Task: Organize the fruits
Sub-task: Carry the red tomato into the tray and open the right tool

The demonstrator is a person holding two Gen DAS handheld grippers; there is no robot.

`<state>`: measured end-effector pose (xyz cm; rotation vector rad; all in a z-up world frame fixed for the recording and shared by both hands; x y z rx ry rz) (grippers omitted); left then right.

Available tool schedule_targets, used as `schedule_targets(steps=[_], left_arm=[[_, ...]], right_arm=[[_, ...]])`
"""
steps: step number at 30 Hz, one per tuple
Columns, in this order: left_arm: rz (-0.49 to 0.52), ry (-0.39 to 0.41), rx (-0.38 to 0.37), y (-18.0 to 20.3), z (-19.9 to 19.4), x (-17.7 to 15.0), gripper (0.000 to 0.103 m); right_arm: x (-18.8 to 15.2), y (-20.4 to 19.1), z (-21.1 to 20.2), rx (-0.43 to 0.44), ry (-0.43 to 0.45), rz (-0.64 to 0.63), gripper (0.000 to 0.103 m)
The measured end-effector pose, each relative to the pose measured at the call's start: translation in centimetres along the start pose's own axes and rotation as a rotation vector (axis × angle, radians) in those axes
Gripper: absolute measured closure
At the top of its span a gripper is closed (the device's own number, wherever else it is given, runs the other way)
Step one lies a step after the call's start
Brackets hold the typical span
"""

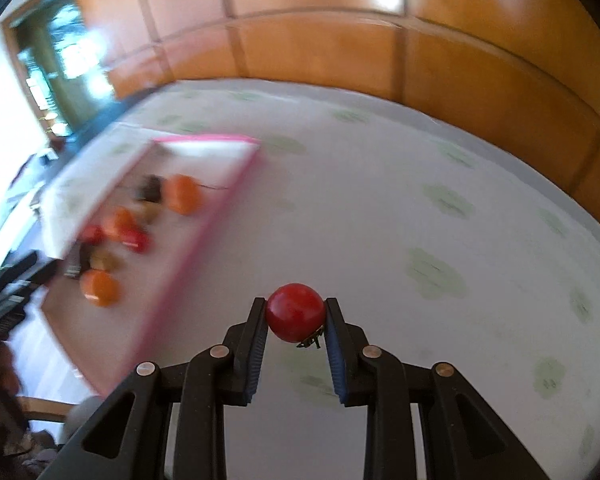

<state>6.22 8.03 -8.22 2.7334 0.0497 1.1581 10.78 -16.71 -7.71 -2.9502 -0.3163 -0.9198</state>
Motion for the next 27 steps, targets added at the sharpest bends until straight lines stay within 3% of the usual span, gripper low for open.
schedule_targets(steps=[6,12,20,27], left_arm=[[-0.008,-0.001,0.002,-0.3,0.1,-0.1,0.033],[-0.033,0.009,0.012,-1.2,0.0,0.1,0.033],[-0.073,0.008,0.021,-2.3,0.3,0.1,0.032],[-0.078,-0.002,0.022,-2.3,0.6,-0.1,0.032]], right_arm=[[2.3,-6.8,-0.9,0.126,0.045,-0.1,0.075],[2.6,-11.8,0.5,0.169,0.018,-0.176,0.075],[2.7,-14.4,4.6,0.19,-0.084,-0.168,0.074],[2.4,-14.4,4.5,0.191,-0.07,-0.163,0.074]])
Point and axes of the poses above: each gripper's, at about its wrist camera, not at the fingertips, and z roughly the way its jaws point, y to its right, x to its top, the point moved 7 cm from there along z, roughly the way its jaws point, and after that the axes turned 10 degrees about -x, right-handed, at the moved point
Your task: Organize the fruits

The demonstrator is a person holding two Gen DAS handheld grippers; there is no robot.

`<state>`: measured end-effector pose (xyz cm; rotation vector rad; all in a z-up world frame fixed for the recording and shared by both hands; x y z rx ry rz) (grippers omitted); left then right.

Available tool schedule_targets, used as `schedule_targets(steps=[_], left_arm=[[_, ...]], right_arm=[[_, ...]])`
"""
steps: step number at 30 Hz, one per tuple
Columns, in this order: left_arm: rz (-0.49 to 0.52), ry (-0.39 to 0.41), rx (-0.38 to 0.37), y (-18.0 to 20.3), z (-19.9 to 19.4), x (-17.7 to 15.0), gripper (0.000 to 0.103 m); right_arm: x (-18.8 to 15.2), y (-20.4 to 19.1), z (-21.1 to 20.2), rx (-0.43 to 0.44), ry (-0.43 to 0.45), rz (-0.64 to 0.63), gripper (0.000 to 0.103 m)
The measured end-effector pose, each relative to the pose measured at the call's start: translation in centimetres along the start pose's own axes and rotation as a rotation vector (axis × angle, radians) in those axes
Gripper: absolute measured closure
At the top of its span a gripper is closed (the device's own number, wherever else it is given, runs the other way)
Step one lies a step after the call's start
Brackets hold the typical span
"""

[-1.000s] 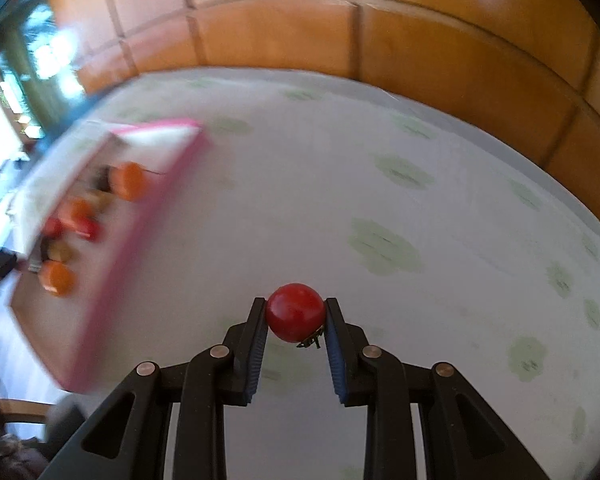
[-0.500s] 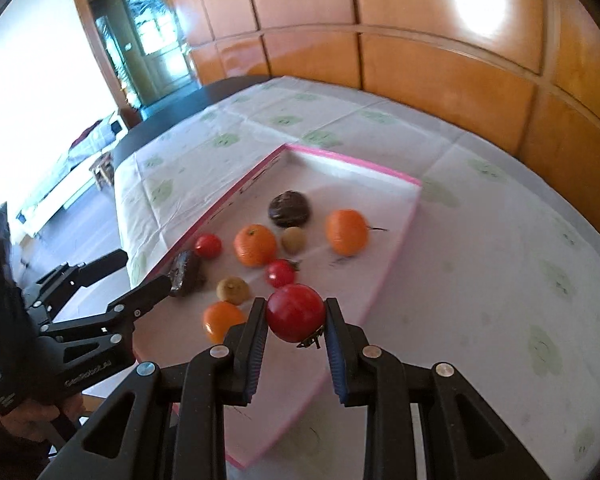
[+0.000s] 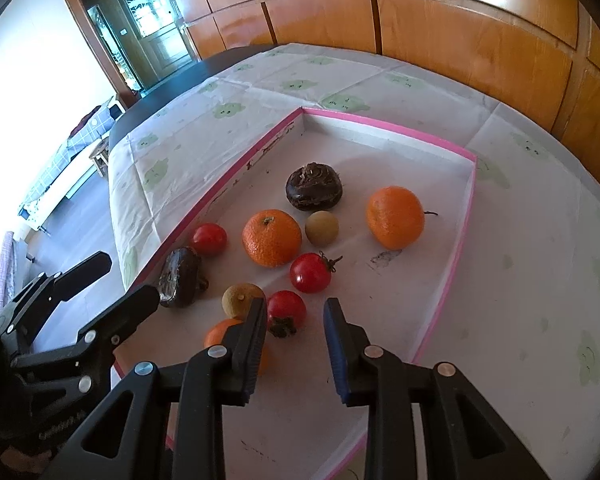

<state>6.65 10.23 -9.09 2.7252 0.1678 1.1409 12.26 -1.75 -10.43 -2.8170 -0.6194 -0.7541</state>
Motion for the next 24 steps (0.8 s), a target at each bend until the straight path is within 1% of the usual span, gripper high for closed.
schedule_targets(steps=[6,10,16,24], left_arm=[[0.001,0.015,0.006,0.0,-0.2,0.2,0.032],[0.006,0.017,0.003,0.3,-0.4,0.3,0.031],[0.038,0.03,-0.01,1.5,-1.1,0.4,0.028],[0.071,0.046,-0.02,3.0,-2.0,0.0,0.024]], right_arm=[[-1.4,-0.4,-2.0,0.004,0.028,-0.04,0.074],[-2.2,-0.7,-2.5,-0.02,0.042,-0.051,0.074],[-2.8,-0.4,-4.0,-0.05,0.092,0.011,0.074],[-4.0,1.1,-6.6,-0.135,0.171,0.126,0.074]])
Point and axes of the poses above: each gripper's, at about its wrist camera, not at the fingertips, and z roughly the way its jaws point, y to its right, x to its top, the point moved 7 cm from there along z, roughly the way its jaws point, and after that the axes turned 10 degrees about -x, right-handed, at the moved point
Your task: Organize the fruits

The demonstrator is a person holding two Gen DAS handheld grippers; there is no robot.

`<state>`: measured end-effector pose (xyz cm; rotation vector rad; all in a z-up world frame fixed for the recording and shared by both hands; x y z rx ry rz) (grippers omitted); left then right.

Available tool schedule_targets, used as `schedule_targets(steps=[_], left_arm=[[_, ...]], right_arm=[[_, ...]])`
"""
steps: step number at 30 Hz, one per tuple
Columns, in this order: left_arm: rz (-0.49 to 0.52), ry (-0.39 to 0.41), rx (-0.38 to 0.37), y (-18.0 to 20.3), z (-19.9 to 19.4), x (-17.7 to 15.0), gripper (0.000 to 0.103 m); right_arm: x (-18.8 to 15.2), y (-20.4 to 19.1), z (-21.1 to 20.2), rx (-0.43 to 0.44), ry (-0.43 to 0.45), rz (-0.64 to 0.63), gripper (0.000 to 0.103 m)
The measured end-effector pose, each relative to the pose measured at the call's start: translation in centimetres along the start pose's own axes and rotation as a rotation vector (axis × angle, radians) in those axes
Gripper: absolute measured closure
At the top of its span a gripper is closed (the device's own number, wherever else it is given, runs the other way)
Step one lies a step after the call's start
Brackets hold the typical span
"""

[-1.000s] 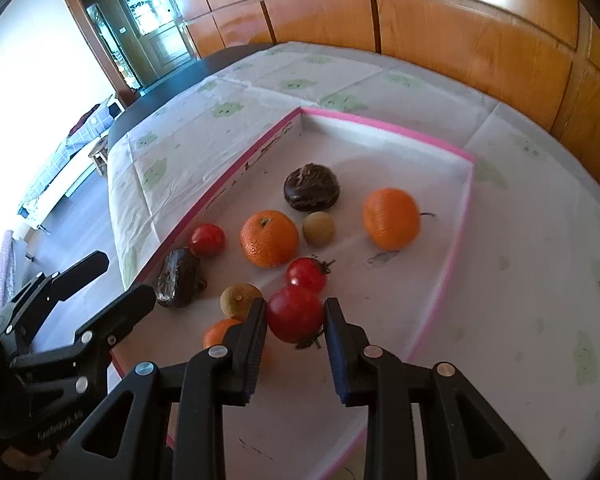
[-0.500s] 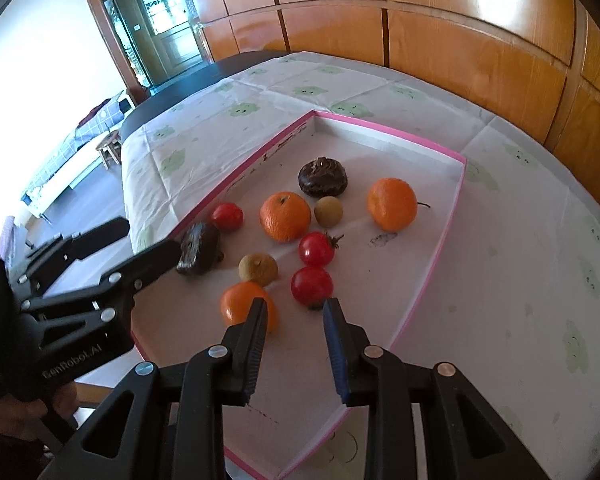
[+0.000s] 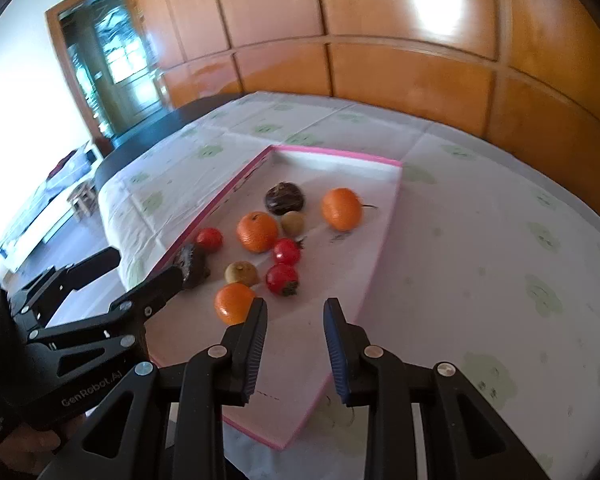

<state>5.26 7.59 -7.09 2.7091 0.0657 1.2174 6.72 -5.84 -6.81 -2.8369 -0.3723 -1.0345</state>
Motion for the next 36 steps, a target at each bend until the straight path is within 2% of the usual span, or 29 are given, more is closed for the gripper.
schedule_targets(steps=[9,15,18,36], left_arm=[[0.04,0.035,-0.032,1.8,-1.8,-0.8,0.013],[0.066,0.059,-0.042,2.8,-3.3,-1.7,0.003],[0.073,0.063,-0.039,3.1,-3.6,-2.0,0.0],[0.041,0.087,-0.016,2.4,-4.0,-1.7,0.0]], right_arm=[[-1.9,2.5,-2.6,-0.157,0.078,0.101,0.07],[-3.2,3.4,-2.9,-0.206,0.077,0.143,0.068],[-3.6,3.5,-3.1,-0.218,0.078,0.144,0.068],[-4.2,2.7,-3.6,-0.226,0.094,0.119,0.068]])
Point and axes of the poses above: each gripper's, at about its wrist camera, not at the fingertips, and z roughly the way its jaws point, y to its right, x to its top, the point moved 7 cm from there along z, roughly the way its jaws point, and after that the axes turned 10 degrees about -x, right-handed, at the moved point
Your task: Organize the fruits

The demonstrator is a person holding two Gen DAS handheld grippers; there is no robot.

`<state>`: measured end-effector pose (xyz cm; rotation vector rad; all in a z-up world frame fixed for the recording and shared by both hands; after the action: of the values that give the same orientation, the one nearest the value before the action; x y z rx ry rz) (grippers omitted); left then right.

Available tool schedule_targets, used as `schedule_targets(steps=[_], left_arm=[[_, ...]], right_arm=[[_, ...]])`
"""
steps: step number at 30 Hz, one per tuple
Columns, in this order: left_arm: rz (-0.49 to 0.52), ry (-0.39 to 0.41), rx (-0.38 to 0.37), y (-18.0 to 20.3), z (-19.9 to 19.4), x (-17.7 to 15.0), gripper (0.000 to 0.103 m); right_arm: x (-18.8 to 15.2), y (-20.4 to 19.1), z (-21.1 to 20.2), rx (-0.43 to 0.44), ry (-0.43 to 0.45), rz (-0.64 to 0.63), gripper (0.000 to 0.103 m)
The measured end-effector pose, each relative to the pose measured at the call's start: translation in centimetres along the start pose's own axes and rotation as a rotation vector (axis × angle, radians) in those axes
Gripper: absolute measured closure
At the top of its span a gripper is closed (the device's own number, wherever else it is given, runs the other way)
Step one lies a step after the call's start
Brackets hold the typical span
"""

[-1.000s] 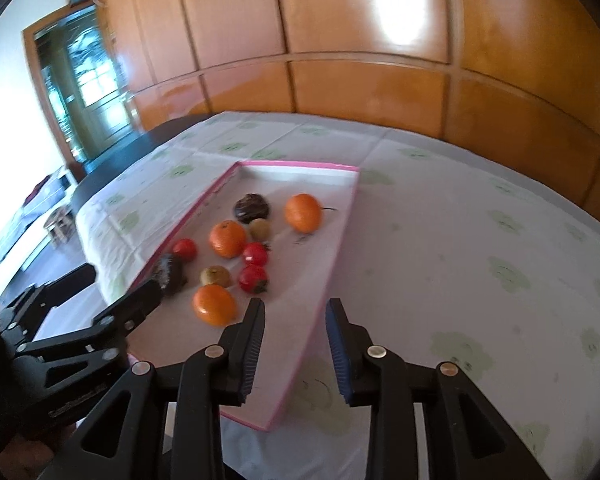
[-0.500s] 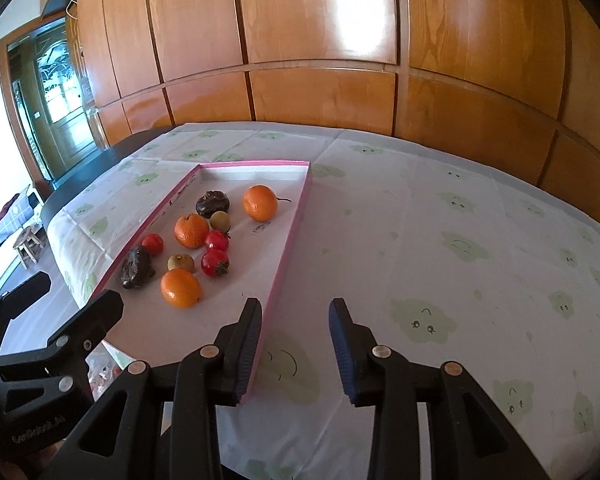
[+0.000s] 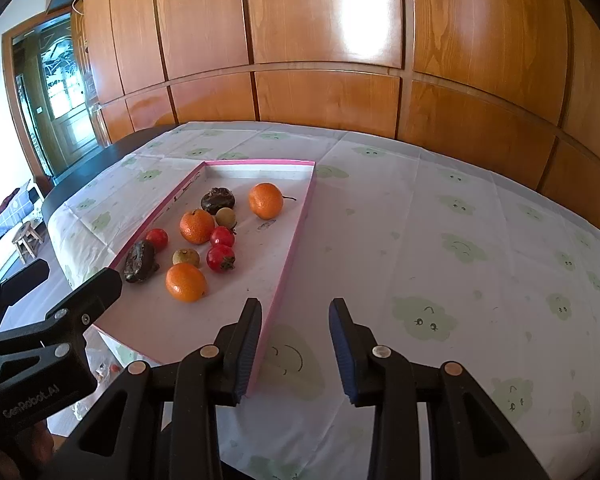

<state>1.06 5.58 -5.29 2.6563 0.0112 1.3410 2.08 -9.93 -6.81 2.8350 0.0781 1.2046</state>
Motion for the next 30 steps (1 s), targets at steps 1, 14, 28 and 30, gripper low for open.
schedule_targets(steps=[1,14,28,30], left_arm=[[-0.001,0.0,0.005,-0.07,0.04,0.01,0.0],[-0.002,-0.001,0.027,-0.25,0.24,-0.14,0.0],[-0.004,0.006,0.029,-0.35,0.08,-0.12,0.0],[-0.004,0.007,0.028,-0.35,0.06,-0.12,0.0]], right_arm=[[0.01,-0.05,0.02,0.0,0.0,-0.001,0.068],[-0.08,-0.31,0.13,0.002,0.003,-0.005,0.068],[0.02,-0.33,0.1,-0.002,0.011,-0.011,0.068],[-0.01,-0.35,0.07,-0.002,0.012,-0.012,0.068]])
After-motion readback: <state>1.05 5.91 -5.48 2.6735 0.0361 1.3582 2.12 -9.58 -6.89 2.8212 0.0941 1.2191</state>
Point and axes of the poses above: each gripper's, at about its wrist camera, not at the fingertips, and z roughly the way its jaws point, y to its right, x to its top, the point moved 7 cm from there along z, roughly the way its jaws point, and after that the axes turned 10 degrees about -x, right-handed, at the moved point
